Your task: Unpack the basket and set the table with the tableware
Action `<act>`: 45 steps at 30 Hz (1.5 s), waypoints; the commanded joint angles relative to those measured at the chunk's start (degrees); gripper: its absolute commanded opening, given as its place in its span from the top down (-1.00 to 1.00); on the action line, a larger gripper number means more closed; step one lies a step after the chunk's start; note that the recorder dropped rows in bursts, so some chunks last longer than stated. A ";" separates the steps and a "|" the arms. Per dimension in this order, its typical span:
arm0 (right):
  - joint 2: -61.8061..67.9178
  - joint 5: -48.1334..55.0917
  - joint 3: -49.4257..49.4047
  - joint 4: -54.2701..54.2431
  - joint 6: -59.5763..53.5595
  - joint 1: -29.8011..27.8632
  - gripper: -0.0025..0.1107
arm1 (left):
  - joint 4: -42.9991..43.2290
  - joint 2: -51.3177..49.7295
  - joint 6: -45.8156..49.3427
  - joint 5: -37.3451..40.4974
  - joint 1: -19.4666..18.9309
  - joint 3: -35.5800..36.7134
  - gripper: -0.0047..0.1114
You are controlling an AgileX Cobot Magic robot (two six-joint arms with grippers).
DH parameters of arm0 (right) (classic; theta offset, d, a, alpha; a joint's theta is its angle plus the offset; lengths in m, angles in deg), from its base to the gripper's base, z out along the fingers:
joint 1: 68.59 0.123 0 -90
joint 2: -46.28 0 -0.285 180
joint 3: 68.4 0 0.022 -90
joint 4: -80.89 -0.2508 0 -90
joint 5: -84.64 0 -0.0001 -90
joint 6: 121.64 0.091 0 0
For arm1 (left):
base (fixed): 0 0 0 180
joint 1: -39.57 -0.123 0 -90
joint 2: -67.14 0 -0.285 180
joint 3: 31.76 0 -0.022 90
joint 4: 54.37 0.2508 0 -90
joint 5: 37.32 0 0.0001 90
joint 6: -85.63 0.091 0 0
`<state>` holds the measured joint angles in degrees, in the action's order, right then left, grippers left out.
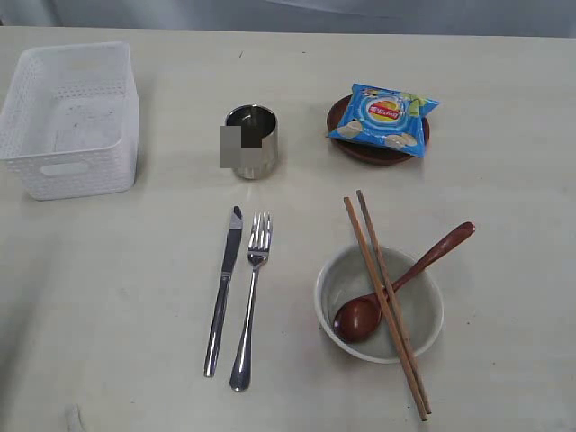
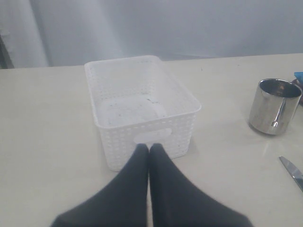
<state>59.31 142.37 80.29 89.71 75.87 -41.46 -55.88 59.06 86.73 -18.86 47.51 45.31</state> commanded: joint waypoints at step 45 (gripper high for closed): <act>-5.24 -0.20 -5.99 0.32 0.04 -17.67 0.96 | -0.27 0.28 -0.09 -0.10 0.43 0.14 0.92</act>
<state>54.15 142.08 74.56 89.71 75.96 -58.78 -55.88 59.06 86.73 -18.86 47.51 45.31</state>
